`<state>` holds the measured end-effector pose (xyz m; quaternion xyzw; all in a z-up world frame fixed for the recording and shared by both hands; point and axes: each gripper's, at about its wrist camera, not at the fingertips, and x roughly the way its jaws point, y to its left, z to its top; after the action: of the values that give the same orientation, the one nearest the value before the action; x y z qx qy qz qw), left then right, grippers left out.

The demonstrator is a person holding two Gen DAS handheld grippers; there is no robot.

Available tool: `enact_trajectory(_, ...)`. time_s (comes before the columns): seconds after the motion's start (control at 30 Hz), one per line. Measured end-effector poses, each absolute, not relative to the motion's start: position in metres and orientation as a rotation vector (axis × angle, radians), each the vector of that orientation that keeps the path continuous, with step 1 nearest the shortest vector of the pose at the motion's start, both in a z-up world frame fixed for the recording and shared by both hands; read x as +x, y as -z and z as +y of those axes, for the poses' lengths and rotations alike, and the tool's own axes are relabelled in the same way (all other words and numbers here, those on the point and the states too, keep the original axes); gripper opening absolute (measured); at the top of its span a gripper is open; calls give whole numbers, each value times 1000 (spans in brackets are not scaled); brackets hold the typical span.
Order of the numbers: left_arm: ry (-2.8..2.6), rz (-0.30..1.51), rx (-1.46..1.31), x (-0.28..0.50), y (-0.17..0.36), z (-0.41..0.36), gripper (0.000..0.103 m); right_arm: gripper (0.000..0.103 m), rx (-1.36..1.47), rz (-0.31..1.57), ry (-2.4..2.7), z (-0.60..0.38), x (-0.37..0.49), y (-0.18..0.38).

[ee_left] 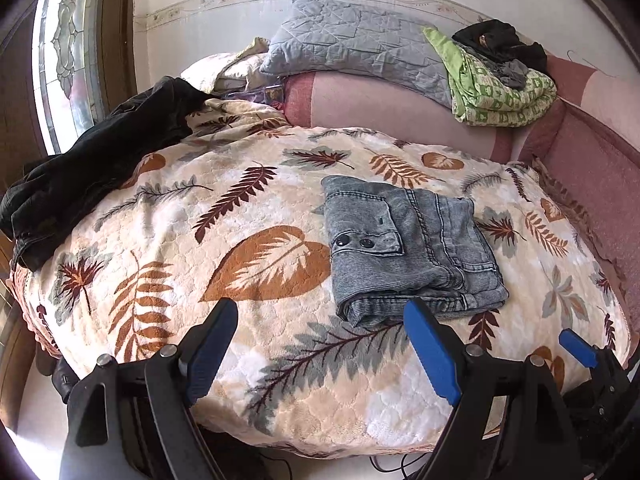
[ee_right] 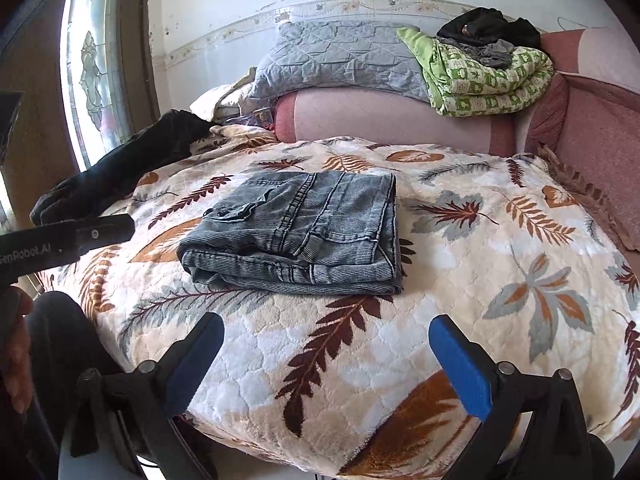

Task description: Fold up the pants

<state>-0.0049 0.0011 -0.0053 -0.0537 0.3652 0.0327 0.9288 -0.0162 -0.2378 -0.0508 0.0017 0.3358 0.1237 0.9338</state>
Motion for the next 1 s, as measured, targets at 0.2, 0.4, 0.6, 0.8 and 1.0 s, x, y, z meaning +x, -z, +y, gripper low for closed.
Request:
enact_trajectory(0.2, -65, 838, -212, 11, 26, 28, 86, 103, 309, 808, -265, -286, 11, 58)
enact_trajectory(0.4, -14, 952, -325, 57, 60, 36, 86, 103, 576, 989, -316, -318, 77, 73)
enact_trajectory(0.6, 30, 949, -387, 88, 66, 34, 96, 103, 732, 1135, -286, -326, 147, 100)
enact_trajectory(0.8, -19, 902, -415, 77, 56, 51, 96, 103, 672, 1213, -287, -309, 162, 105)
enact_trajectory(1.0, 30, 934, -462, 104, 66, 40, 96, 101, 639, 1272, -319, -289, 173, 107)
